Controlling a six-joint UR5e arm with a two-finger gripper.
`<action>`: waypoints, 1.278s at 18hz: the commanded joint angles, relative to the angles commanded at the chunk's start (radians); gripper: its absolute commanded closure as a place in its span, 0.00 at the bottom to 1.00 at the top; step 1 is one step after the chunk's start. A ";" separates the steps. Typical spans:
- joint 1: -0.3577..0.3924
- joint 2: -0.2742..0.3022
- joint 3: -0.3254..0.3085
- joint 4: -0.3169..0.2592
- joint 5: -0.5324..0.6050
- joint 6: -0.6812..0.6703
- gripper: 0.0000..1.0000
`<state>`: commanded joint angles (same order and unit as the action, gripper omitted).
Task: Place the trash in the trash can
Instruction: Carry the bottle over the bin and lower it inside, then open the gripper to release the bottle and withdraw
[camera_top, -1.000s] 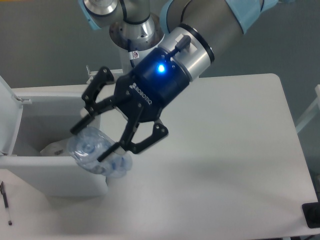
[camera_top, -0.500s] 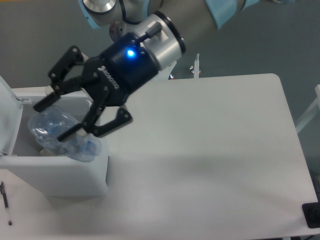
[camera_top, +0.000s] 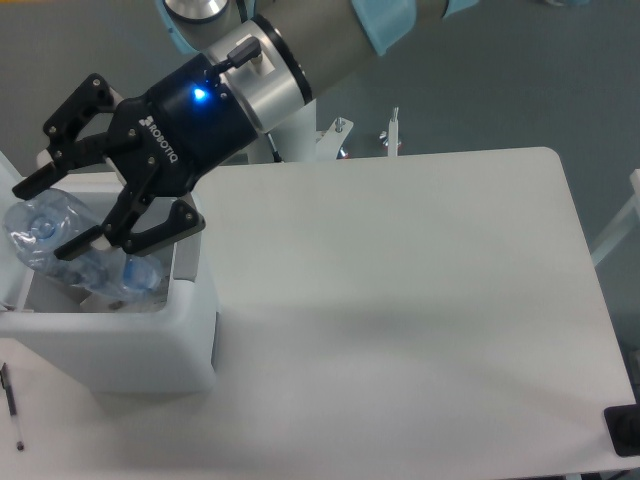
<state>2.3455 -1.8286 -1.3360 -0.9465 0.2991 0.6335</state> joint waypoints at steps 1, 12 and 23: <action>-0.005 0.005 -0.015 0.003 0.000 0.008 0.63; -0.006 0.052 -0.198 0.058 0.018 0.141 0.39; 0.098 0.074 -0.273 0.063 0.018 0.219 0.11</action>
<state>2.4434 -1.7549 -1.6092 -0.8836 0.3175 0.8529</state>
